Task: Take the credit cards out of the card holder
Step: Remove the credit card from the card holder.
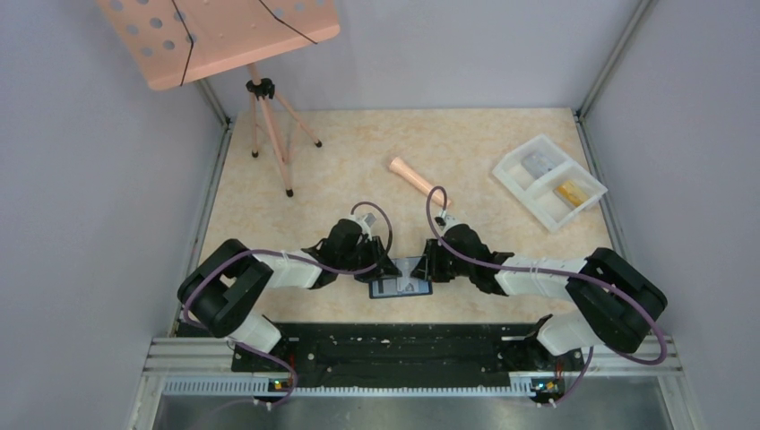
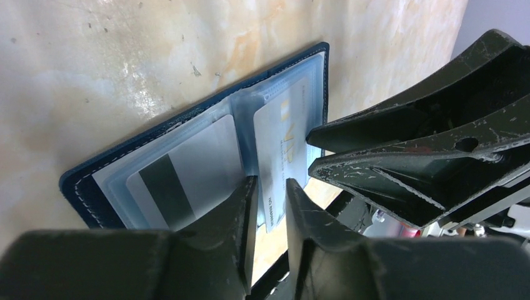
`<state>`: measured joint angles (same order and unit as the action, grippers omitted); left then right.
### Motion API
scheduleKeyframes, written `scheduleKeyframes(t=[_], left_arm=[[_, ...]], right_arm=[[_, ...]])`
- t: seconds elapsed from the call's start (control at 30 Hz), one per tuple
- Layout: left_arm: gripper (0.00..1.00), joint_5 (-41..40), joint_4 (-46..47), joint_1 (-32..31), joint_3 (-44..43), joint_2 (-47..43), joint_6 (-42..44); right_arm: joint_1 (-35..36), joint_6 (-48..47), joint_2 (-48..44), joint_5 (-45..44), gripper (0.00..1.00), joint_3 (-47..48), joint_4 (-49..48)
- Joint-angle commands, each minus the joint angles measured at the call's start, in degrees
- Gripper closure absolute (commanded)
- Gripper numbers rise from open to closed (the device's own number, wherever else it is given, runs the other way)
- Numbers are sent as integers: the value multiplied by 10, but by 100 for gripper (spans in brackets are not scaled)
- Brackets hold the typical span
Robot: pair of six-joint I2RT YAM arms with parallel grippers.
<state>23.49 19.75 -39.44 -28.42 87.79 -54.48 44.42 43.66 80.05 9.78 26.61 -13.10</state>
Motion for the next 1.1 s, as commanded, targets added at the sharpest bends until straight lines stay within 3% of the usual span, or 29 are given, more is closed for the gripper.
scheduleKeyframes(t=[0.0,0.13,0.37,1.07], left_arm=[[79,19,26,-2,3,1,-8],[100,30,30,-2,6,-8,-20],[100,33,-4,7,13,-43,-28],[100,-62,-165,57,48,-209,-51]], right_arm=[[-5,0,9,-11,70,-14,12],[-5,-1,8,-17,70,-15,16],[-10,-6,4,-17,70,-18,21],[-17,-33,-24,-19,69,15,63]])
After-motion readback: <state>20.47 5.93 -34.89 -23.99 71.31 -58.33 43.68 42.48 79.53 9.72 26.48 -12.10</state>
